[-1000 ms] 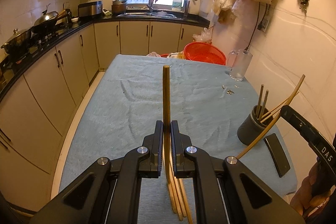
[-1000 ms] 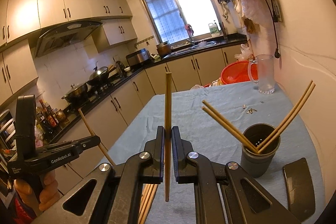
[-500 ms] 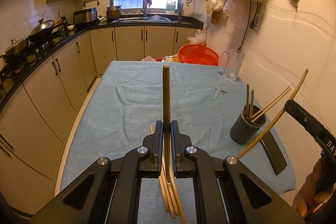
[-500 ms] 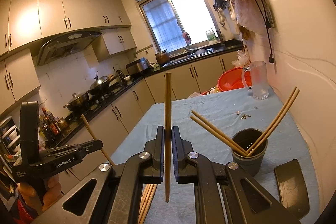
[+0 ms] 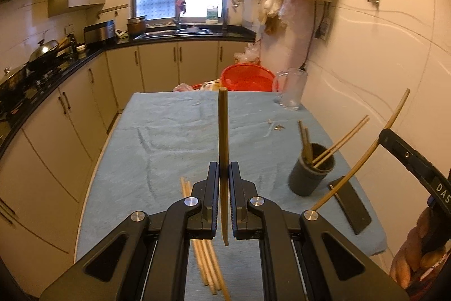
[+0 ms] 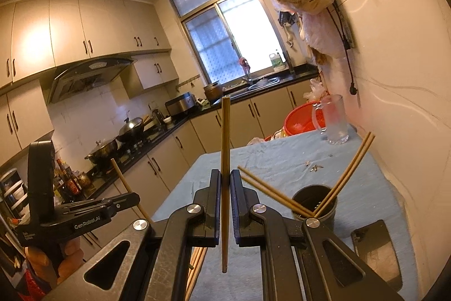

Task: Organize utensils
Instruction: 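Carry both held chopsticks upright toward the gray cup, then lower the left tool's chopstick into the cup while the right tool lowers its chopstick in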

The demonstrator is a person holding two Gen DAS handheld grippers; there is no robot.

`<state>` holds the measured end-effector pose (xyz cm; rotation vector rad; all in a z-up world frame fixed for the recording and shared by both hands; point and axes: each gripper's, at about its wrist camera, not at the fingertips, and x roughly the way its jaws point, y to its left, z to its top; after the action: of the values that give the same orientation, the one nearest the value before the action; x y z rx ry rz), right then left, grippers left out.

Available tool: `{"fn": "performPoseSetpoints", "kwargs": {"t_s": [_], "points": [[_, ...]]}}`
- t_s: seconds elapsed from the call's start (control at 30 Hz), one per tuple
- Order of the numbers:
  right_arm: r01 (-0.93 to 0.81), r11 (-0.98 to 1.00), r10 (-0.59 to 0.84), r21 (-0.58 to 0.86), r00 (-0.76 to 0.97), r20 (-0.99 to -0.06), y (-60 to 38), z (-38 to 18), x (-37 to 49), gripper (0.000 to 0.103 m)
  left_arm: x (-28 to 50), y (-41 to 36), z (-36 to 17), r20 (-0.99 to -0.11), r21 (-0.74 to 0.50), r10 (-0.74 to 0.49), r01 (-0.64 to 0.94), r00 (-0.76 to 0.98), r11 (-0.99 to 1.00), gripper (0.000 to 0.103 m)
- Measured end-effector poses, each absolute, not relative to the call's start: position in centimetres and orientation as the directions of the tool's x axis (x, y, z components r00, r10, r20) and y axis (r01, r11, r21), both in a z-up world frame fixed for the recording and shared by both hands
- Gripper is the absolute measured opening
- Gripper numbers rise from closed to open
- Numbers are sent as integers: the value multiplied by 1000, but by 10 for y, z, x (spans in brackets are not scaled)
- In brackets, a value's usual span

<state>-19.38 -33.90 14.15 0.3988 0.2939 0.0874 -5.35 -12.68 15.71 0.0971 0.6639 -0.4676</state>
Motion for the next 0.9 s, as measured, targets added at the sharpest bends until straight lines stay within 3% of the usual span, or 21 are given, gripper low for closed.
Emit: {"fn": "performPoseSetpoints", "kwargs": {"t_s": [0.37,0.9], "points": [[35,912,62,409,974,-220,-376,164,-214,7,-57,-162,189,-600,-139,-518,559,609,818,6],[148,911,-78,384,978,-192,-426,180,-209,7,-36,-237,229,-553,-173,-612,641,566,748,6]]}}
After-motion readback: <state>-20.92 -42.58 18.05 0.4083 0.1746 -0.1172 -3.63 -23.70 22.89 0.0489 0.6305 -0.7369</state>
